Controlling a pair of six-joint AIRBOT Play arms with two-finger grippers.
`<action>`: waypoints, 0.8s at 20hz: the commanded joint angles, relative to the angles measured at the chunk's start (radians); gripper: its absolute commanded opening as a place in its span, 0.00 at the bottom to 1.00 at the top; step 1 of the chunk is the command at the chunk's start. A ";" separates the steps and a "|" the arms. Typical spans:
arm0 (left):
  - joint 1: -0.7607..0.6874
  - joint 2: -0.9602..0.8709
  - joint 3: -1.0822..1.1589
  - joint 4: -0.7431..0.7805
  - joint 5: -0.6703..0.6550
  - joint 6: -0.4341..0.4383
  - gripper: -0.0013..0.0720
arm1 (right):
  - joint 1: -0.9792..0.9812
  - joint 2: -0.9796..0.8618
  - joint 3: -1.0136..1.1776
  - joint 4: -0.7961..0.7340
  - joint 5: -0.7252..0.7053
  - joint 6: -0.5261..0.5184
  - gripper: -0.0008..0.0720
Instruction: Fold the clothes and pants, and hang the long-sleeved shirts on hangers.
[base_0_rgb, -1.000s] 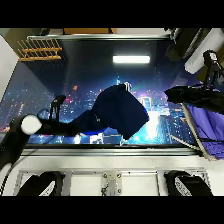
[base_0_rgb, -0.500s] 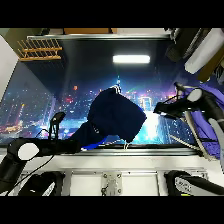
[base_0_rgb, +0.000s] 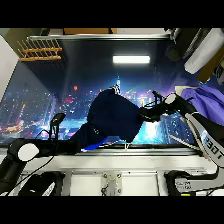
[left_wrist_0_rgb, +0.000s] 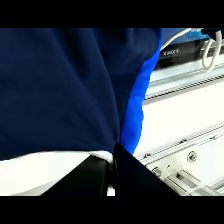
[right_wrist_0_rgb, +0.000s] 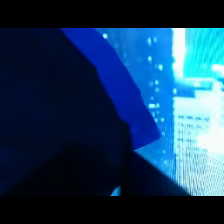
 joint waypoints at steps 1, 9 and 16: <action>0.005 0.000 0.008 0.014 0.038 0.005 0.21 | 0.022 -0.010 0.000 0.008 -0.037 -0.008 0.05; 0.317 -0.567 0.443 -0.088 0.229 0.332 0.93 | 0.022 0.013 0.000 0.008 -0.035 -0.019 0.04; 0.307 -1.274 0.858 -0.412 0.109 0.526 0.93 | 0.022 0.013 0.001 0.008 -0.035 -0.019 0.04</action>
